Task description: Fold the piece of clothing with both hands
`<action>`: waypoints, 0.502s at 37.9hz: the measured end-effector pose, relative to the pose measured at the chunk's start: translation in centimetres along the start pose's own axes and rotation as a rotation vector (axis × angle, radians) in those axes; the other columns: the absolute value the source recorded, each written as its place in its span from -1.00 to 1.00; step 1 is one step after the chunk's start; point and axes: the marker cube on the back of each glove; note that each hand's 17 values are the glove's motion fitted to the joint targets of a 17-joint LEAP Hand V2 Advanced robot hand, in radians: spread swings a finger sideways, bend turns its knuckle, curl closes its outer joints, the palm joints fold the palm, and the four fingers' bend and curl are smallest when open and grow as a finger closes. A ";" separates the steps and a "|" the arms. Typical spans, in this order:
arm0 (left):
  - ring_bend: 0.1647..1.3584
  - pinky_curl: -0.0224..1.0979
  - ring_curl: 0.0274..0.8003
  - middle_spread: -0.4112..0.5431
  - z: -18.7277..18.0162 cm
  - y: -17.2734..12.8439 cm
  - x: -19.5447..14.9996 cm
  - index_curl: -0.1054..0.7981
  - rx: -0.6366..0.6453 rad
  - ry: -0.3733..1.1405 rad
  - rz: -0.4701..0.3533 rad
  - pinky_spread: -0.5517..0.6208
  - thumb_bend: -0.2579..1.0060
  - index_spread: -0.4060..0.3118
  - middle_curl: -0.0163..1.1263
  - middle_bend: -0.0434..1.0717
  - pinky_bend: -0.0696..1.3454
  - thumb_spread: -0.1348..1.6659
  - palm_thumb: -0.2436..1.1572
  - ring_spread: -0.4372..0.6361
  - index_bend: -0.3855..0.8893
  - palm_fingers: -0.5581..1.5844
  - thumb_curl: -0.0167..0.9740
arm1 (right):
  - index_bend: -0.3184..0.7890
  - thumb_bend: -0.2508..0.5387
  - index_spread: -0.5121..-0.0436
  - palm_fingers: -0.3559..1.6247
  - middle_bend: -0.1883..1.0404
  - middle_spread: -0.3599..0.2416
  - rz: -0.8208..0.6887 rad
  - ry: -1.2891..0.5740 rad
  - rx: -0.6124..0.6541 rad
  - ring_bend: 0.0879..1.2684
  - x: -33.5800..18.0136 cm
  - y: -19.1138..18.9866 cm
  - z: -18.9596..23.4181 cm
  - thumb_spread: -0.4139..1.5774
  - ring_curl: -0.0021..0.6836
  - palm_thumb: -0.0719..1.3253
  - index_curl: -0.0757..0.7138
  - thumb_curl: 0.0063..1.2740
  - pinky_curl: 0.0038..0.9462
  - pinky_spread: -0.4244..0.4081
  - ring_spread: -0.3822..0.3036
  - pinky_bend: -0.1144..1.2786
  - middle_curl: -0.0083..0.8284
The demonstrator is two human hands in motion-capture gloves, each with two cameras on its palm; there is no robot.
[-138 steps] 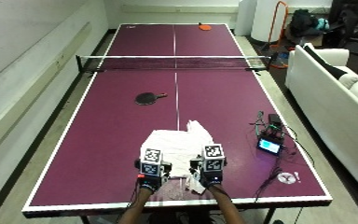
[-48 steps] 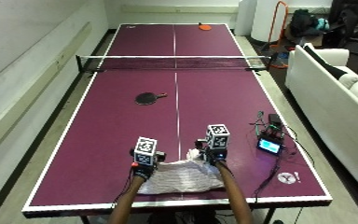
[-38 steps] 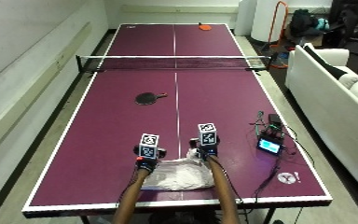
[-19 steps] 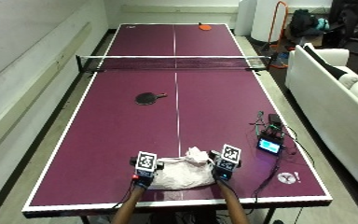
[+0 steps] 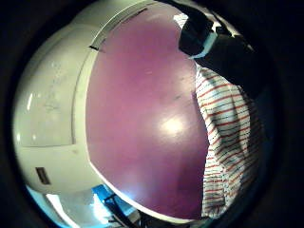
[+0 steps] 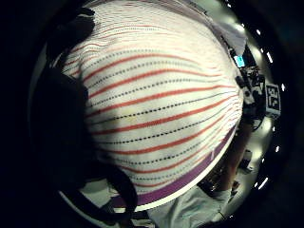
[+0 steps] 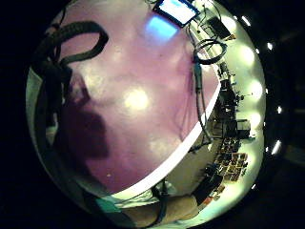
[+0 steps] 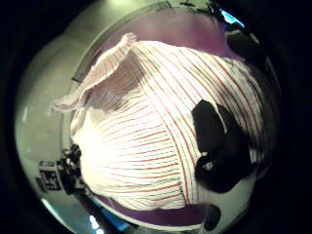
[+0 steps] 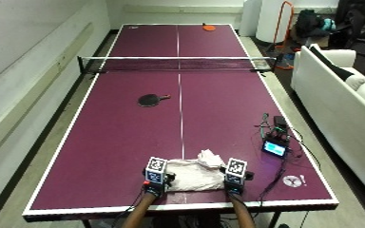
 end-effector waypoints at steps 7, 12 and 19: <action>-0.35 -0.26 -0.15 -0.31 -0.2 -3.1 4.7 0.09 -0.003 0.062 0.070 0.49 -0.61 -0.30 -0.39 -0.67 -0.49 0.80 -0.37 -0.24 -0.14 0.02 -0.73 | -0.31 -0.14 -0.13 0.58 0.14 -0.54 0.113 -0.167 -0.200 0.32 4.3 -2.5 -2.2 0.63 0.43 0.35 -0.51 -0.54 -0.08 -0.56 -0.49 0.15 0.19; -0.37 -0.26 -0.16 -0.31 -0.2 -3.1 6.0 0.09 -0.068 0.099 0.098 0.51 -0.60 -0.31 -0.40 -0.66 -0.48 0.83 -0.39 -0.20 -0.14 0.02 -0.73 | -0.26 -0.09 -0.16 0.62 0.17 -0.56 0.055 -0.513 -0.260 0.39 1.8 -8.3 1.9 0.57 0.52 0.48 -0.45 -0.49 -0.03 -0.62 -0.52 0.21 0.22; -0.37 -0.27 -0.17 -0.30 -1.4 -2.5 3.2 0.09 -0.053 0.222 0.004 0.52 -0.60 -0.31 -0.42 -0.66 -0.48 0.86 -0.41 -0.18 -0.14 0.02 -0.72 | -0.24 -0.15 -0.14 0.63 0.20 -0.57 -0.134 -0.522 -0.179 0.42 -6.3 -9.3 -3.1 0.50 0.56 0.55 -0.37 -0.45 0.01 -0.67 -0.53 0.26 0.24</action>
